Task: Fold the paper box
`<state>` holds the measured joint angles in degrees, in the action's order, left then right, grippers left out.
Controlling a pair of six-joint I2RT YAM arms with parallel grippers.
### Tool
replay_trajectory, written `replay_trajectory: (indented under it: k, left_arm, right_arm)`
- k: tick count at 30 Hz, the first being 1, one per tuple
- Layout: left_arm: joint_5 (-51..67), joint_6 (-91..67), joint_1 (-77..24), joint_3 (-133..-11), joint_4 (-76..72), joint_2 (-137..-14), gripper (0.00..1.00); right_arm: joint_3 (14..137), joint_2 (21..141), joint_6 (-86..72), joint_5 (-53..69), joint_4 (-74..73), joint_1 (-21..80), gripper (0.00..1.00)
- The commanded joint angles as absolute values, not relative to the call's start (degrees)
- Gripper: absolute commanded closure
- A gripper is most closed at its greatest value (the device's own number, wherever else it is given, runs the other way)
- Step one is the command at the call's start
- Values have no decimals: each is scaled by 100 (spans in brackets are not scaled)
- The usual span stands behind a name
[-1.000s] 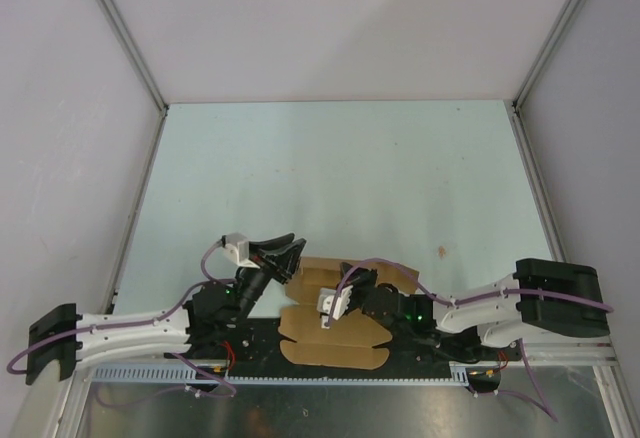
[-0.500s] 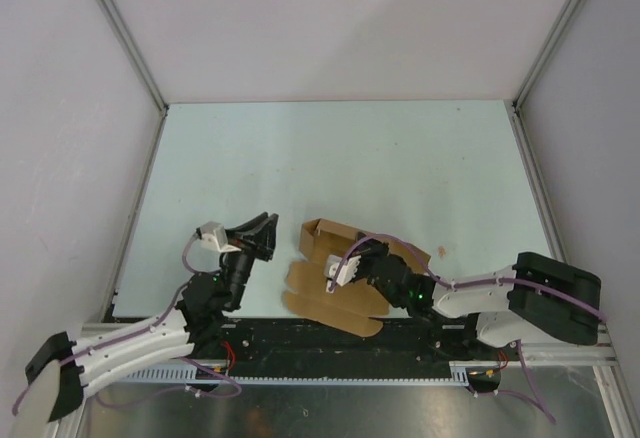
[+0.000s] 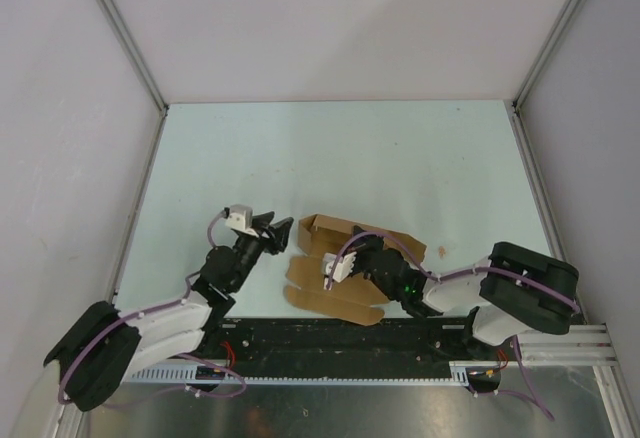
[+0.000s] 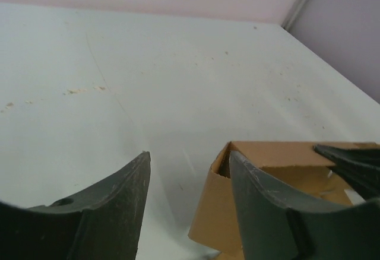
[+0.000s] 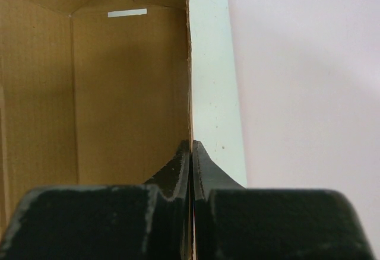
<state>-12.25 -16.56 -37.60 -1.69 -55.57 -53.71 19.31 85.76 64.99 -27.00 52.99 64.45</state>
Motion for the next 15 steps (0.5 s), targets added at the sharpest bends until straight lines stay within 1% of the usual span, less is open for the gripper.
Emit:
replay_trajectory:
  k: [1,7,15]
  left_arm:
    - [-405,-1662,-3595,527,-6521,-5860,39]
    - [236,-1547,-3560,308,-6855,-6783,40]
    - [510,-1767,-3560,457,-7339,-7233,42]
  right_arm:
    - [2109,8209,6232,-2373,5292,6390,100]
    - [2109,7937,6240,-2373,4993,6381,100]
    - [2118,7778,6205,-2312,4799,6355,100]
